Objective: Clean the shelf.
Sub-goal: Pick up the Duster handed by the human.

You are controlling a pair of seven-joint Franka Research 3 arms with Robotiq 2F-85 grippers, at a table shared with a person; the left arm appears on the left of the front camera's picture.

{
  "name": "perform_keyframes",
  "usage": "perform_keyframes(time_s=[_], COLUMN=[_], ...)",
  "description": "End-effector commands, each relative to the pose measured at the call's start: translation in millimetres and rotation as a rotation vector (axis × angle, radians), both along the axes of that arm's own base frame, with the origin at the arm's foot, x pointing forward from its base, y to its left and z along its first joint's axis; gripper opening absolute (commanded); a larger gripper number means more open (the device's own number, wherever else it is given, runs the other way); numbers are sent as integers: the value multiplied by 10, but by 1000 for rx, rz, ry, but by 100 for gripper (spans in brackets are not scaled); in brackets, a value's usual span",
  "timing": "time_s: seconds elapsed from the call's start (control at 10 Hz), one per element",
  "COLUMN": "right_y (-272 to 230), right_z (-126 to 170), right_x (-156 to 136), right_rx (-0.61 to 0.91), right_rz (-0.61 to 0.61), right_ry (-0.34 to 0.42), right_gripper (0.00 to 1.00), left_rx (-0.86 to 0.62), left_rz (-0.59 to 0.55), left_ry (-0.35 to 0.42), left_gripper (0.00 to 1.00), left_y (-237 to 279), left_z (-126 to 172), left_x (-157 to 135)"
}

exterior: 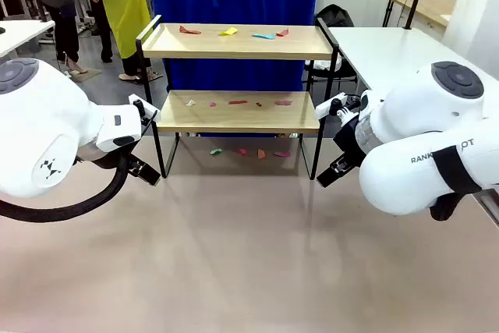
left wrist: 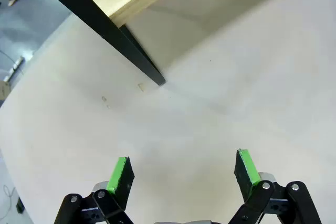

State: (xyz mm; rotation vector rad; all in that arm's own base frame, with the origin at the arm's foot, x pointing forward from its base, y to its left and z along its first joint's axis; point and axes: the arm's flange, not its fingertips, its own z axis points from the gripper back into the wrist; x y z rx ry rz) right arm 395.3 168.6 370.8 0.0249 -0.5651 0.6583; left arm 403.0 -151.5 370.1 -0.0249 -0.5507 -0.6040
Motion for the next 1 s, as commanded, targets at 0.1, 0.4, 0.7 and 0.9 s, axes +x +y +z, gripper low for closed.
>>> perform_keyframes(time_s=[0.1, 0.4, 0.7, 0.9], right_y=[0, 0, 0, 1], right_z=[0, 0, 0, -1], right_x=[0, 0, 0, 0], right_rx=[0, 0, 0, -1], right_rz=[0, 0, 0, 0], right_ry=[0, 0, 0, 0], right_gripper=[100, 100, 100, 100], left_rx=[0, 0, 0, 0], left_rz=[0, 0, 0, -1], left_ry=[0, 0, 0, 0], left_gripper=[100, 100, 100, 100], left_y=[0, 0, 0, -5], left_z=[2, 2, 2, 0], left_x=[-1, -1, -1, -2])
